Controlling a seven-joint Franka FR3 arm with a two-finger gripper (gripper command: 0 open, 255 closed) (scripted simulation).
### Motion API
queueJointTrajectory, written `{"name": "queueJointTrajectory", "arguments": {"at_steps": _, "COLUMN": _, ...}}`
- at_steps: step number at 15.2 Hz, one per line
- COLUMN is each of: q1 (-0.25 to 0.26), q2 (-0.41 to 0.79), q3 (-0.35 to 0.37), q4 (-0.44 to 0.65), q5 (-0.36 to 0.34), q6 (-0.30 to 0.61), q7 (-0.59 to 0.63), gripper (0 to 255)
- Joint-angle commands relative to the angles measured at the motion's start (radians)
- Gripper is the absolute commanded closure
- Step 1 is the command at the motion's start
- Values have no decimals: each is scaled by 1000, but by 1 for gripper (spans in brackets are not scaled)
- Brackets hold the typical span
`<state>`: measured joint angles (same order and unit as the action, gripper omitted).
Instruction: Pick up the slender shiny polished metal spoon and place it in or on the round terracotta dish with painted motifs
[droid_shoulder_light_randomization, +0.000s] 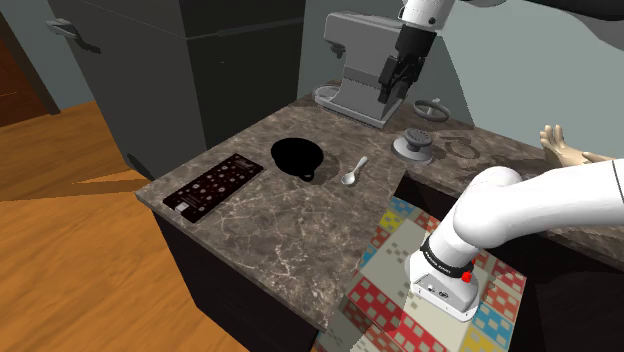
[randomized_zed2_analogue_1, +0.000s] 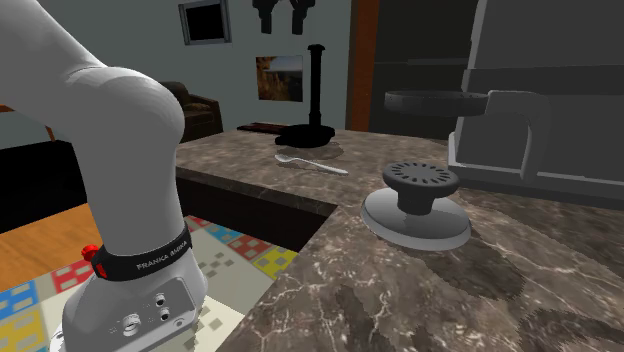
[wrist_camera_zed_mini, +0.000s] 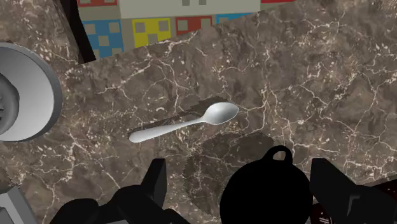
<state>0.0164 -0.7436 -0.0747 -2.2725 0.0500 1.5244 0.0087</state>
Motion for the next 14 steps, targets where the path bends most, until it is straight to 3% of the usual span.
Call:
{"name": "queueJointTrajectory", "arguments": {"at_steps": 1, "q1": 0, "q2": 0, "q3": 0, "q4": 0, "q5": 0, "q6": 0, "q7": 0, "gripper": 0}}
{"name": "queueJointTrajectory", "arguments": {"at_steps": 8, "q1": 28, "q2": -54, "q3": 41, "q4": -277, "q5": -18, "q6": 284, "q7": -38, "gripper": 0}}
{"name": "queueJointTrajectory", "arguments": {"at_steps": 14, "q1": 54, "q2": -22, "q3": 74, "q4": -469, "q5": -34, "q6": 561, "q7": -63, "gripper": 0}}
